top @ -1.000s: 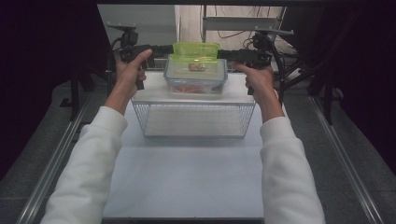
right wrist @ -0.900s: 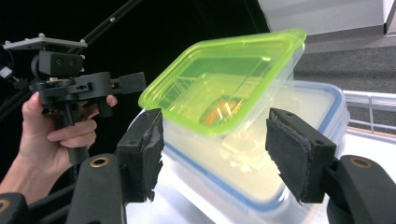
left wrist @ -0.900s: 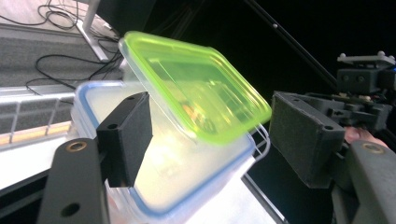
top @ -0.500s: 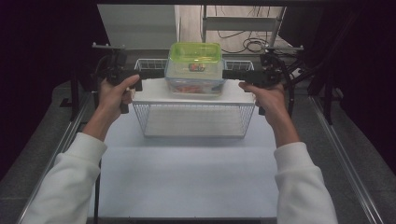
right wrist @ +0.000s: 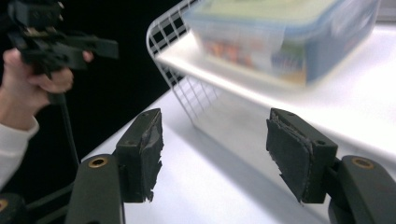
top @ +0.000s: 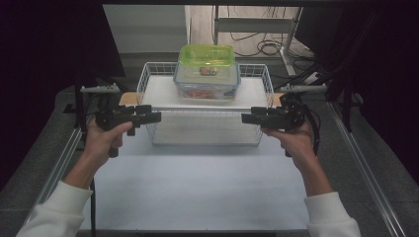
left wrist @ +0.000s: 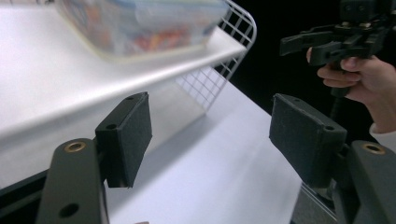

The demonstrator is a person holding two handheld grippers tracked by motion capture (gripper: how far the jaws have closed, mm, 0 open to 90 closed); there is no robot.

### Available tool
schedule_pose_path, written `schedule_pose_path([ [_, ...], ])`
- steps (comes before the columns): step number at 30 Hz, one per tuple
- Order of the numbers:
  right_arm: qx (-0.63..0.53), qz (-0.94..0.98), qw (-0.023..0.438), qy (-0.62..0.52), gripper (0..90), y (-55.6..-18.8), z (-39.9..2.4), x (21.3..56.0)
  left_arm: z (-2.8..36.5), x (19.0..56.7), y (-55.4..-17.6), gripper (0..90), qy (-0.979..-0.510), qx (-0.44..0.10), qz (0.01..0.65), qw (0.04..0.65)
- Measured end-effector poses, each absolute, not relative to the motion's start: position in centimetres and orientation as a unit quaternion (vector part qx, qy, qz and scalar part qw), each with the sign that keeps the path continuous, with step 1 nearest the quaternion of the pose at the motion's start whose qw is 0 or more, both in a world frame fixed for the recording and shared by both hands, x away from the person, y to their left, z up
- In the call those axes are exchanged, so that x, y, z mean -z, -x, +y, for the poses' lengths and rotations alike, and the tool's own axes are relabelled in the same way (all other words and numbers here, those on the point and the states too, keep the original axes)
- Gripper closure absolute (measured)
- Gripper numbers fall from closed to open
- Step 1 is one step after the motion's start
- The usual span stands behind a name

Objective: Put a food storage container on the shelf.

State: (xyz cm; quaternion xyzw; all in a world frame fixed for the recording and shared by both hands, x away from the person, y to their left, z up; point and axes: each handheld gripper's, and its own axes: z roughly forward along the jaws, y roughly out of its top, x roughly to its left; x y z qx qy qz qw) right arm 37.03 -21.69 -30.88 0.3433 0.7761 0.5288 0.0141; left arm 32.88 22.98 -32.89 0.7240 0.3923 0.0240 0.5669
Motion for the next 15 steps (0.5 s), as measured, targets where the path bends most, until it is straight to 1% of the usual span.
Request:
schedule_pose_path([
  [1, -0.528, 0.778, 0.012, -0.341, 36.3, -36.6, -21.8, 31.4, 23.1, 33.7, -31.8, 29.2, -0.727, -0.021, 0.392, 0.563],
  [2, -0.527, 0.780, 0.011, -0.336, 36.3, -36.1, -21.9, 32.0, 23.1, 33.7, -31.8, 29.1, -0.727, -0.021, 0.392, 0.563],
  [3, -0.525, 0.783, 0.011, -0.334, 36.3, -35.6, -21.9, 32.5, 23.0, 34.5, -30.8, 28.9, -0.736, -0.026, 0.393, 0.551],
  [6, -0.509, 0.795, 0.021, -0.330, 36.2, -34.5, -22.2, 33.9, 23.0, 35.9, -29.5, 28.9, -0.742, -0.030, 0.393, 0.542],
  [9, -0.491, 0.808, 0.024, -0.326, 36.2, -33.5, -22.4, 35.6, 23.0, 37.0, -28.7, 29.0, -0.746, -0.033, 0.393, 0.536],
  [10, -0.483, 0.813, 0.022, -0.326, 36.1, -33.1, -22.5, 36.3, 22.9, 38.1, -28.1, 29.0, -0.747, -0.026, 0.394, 0.534],
  [13, -0.469, 0.820, 0.021, -0.327, 36.1, -32.5, -22.6, 37.8, 22.7, 39.9, -27.3, 29.1, -0.756, -0.030, 0.400, 0.518],
  [14, -0.469, 0.820, 0.021, -0.327, 36.1, -32.5, -22.6, 37.8, 22.7, 39.9, -27.3, 29.1, -0.756, -0.030, 0.400, 0.518],
  [15, -0.460, 0.824, 0.016, -0.331, 35.9, -32.1, -22.8, 39.0, 22.7, 41.1, -27.0, 29.1, -0.761, -0.031, 0.402, 0.508],
])
